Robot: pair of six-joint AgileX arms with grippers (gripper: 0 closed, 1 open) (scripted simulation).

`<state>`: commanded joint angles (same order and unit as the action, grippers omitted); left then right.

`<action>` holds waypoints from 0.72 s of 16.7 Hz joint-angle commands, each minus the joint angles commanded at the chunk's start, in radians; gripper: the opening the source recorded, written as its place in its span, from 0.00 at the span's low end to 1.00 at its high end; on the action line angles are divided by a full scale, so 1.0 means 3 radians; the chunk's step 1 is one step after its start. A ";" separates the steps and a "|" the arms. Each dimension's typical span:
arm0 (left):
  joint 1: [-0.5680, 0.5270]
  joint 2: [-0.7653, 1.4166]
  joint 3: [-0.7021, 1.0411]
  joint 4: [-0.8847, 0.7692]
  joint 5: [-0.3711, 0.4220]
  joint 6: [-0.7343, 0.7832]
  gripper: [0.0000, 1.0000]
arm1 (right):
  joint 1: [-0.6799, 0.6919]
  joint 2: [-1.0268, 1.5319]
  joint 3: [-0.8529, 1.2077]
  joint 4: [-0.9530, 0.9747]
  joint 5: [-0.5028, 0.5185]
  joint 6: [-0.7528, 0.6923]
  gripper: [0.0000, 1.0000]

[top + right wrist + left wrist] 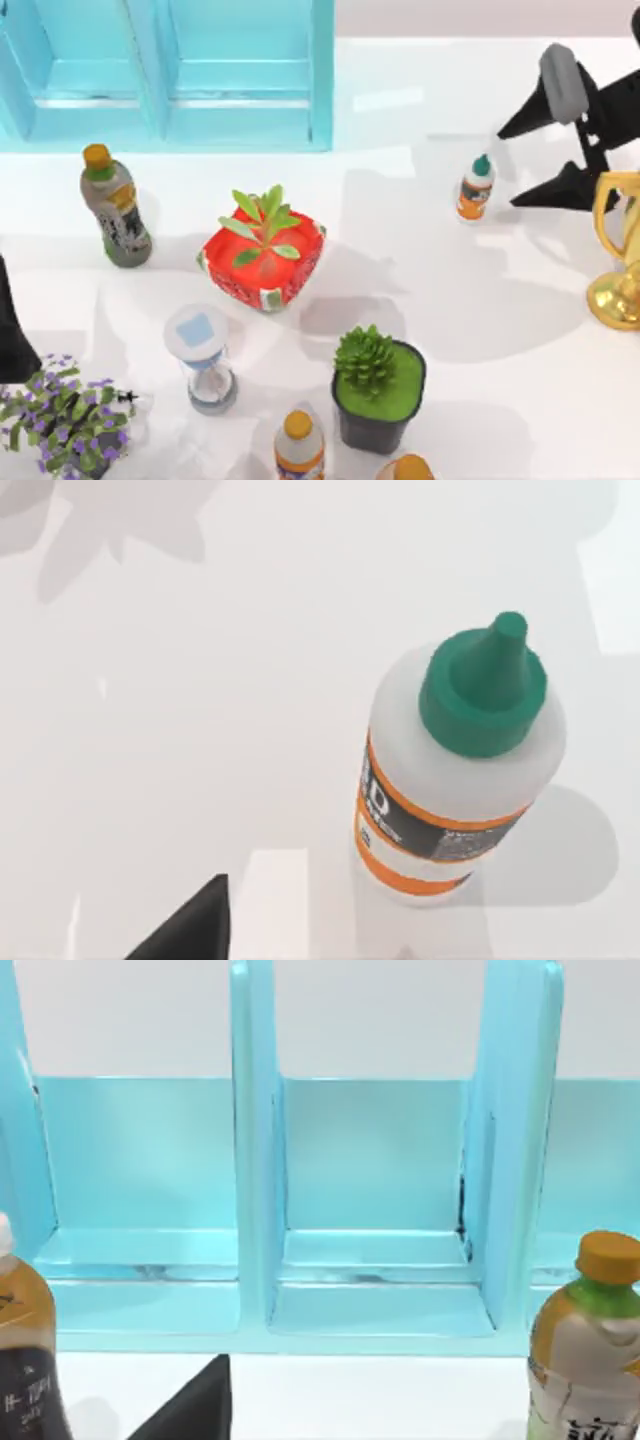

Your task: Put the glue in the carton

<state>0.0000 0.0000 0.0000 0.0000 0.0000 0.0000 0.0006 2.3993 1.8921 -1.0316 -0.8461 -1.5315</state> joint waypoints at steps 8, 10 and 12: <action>0.0000 0.0000 0.0000 0.0000 0.0000 0.0000 1.00 | 0.0366 0.0130 -0.0445 0.0968 0.0034 0.0535 1.00; 0.0000 0.0000 0.0000 0.0000 0.0000 0.0000 1.00 | 0.0381 0.0109 -0.0497 0.1023 0.0037 0.0567 1.00; 0.0000 0.0000 0.0000 0.0000 0.0000 0.0000 1.00 | 0.0383 0.0106 -0.0504 0.1028 0.0038 0.0569 1.00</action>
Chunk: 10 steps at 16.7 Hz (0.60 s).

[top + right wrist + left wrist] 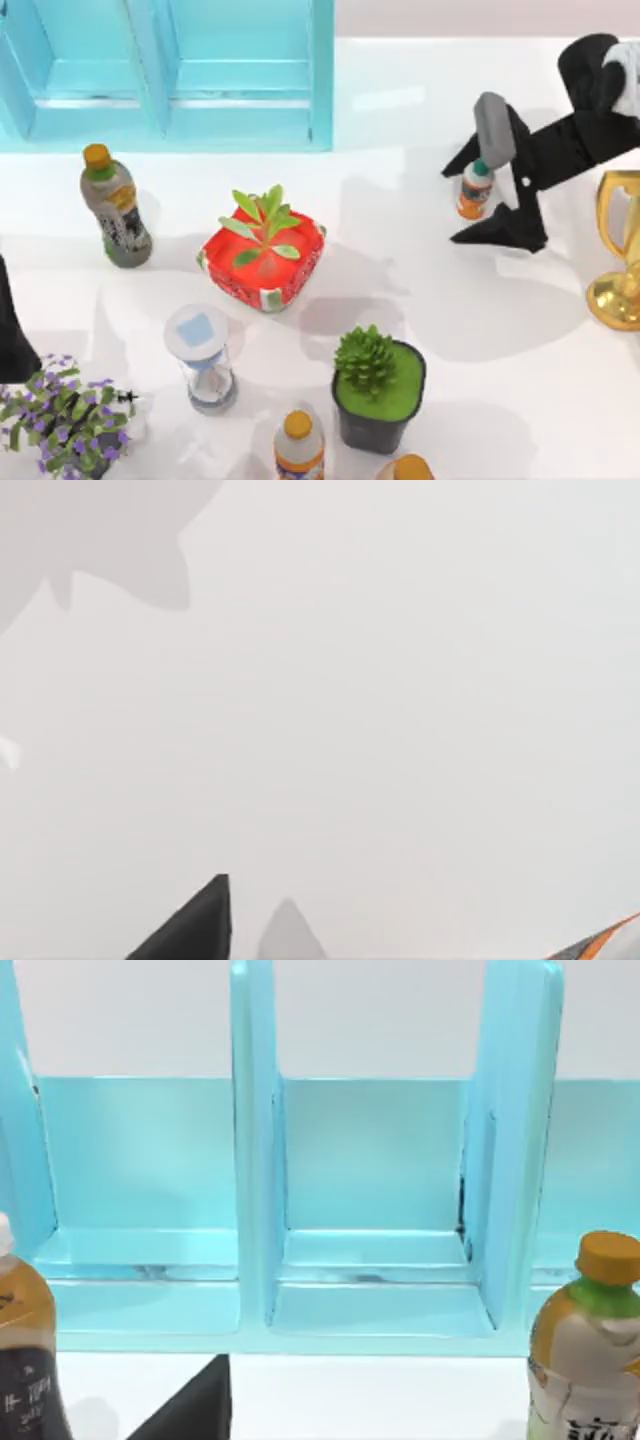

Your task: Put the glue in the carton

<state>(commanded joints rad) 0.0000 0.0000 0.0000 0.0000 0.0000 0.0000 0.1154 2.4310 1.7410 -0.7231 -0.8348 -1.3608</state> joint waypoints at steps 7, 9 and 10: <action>0.0000 0.0000 0.0000 0.0000 0.0000 0.0000 1.00 | 0.0000 0.0000 0.0000 0.0000 0.0000 0.0000 0.70; 0.0000 0.0000 0.0000 0.0000 0.0000 0.0000 1.00 | 0.0000 0.0000 0.0000 0.0000 0.0000 0.0000 0.55; 0.0000 0.0000 0.0000 0.0000 0.0000 0.0000 1.00 | 0.0000 0.0000 0.0000 0.0000 0.0000 0.0000 0.47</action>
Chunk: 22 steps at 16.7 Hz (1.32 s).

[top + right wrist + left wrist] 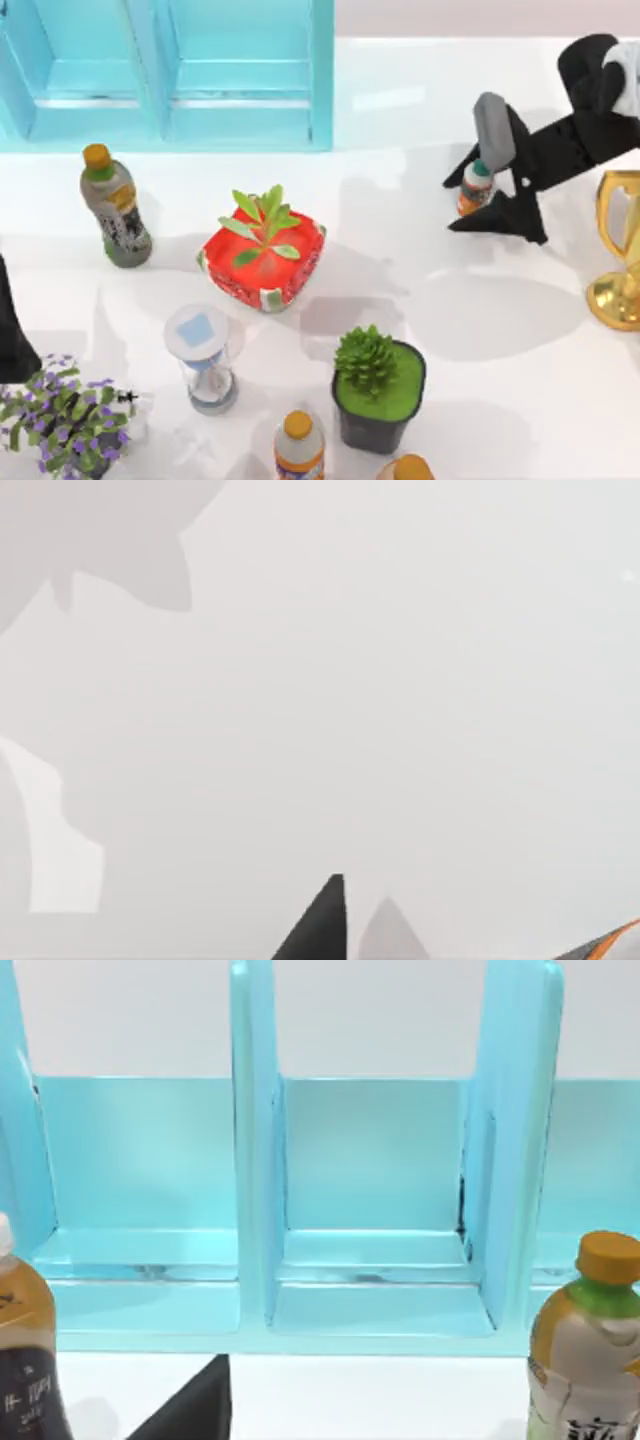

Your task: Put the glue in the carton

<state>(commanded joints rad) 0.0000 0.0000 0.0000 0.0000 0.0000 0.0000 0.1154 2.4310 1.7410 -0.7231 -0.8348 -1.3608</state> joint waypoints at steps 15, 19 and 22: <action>0.0000 0.0000 0.0000 0.0000 0.0000 0.0000 1.00 | -0.0013 0.0001 0.0001 0.0000 0.0000 0.0003 0.00; 0.0000 0.0000 0.0000 0.0000 0.0000 0.0000 1.00 | -0.0011 -0.0070 0.0156 -0.0227 -0.0008 -0.0006 0.00; 0.0000 0.0000 0.0000 0.0000 0.0000 0.0000 1.00 | -0.0001 -0.0172 0.0320 -0.0536 0.0005 -0.0018 0.00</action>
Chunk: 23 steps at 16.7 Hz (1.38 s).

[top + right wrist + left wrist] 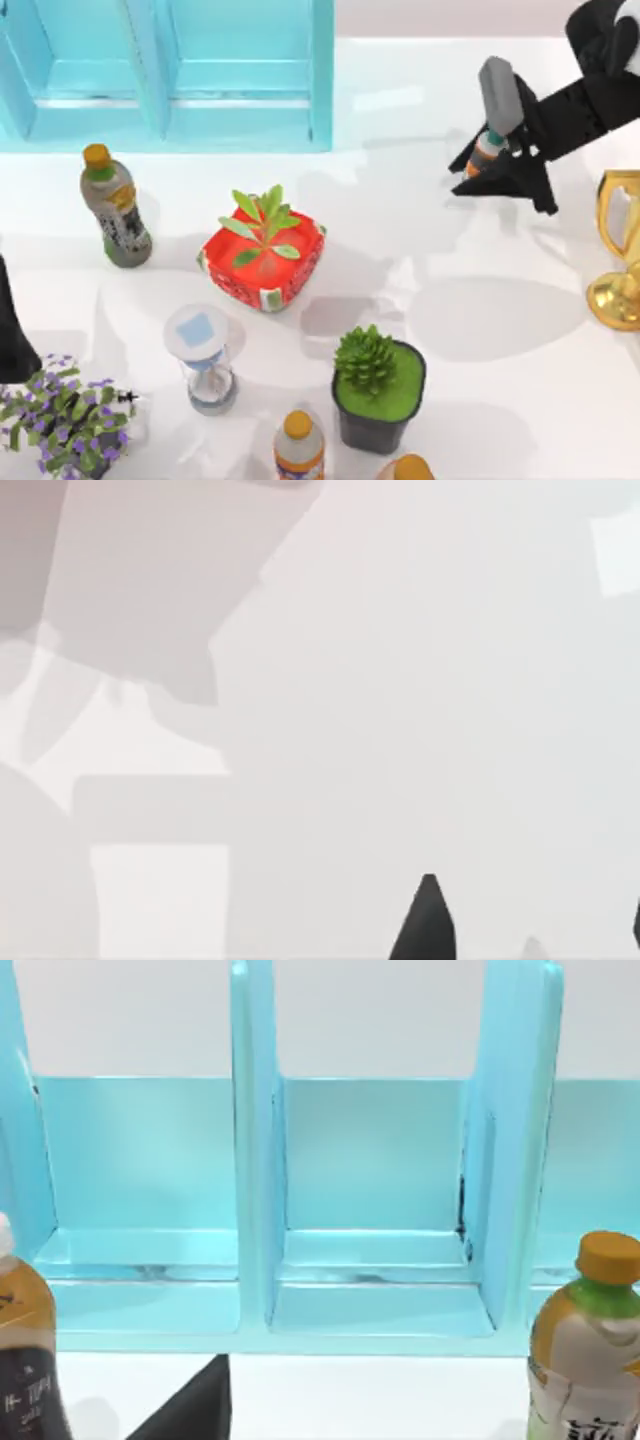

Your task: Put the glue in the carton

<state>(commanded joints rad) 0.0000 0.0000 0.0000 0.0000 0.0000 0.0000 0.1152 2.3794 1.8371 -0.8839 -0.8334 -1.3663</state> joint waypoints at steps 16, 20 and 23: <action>0.0000 0.0000 0.0000 0.0000 0.0000 0.0000 1.00 | -0.0475 -0.0583 0.0222 -0.0167 0.0256 0.0537 0.00; 0.0000 0.0000 0.0000 0.0000 0.0000 0.0000 1.00 | -0.1118 -0.1275 -0.0270 0.0288 0.0743 0.1298 0.00; 0.0000 0.0000 0.0000 0.0000 0.0000 0.0000 1.00 | -0.1604 -0.1892 -0.0951 0.0522 0.1143 0.1829 0.00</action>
<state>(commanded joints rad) 0.0000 0.0000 0.0000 0.0000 0.0000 0.0000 -0.3659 1.8118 1.5518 -0.7273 -0.4907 -0.8178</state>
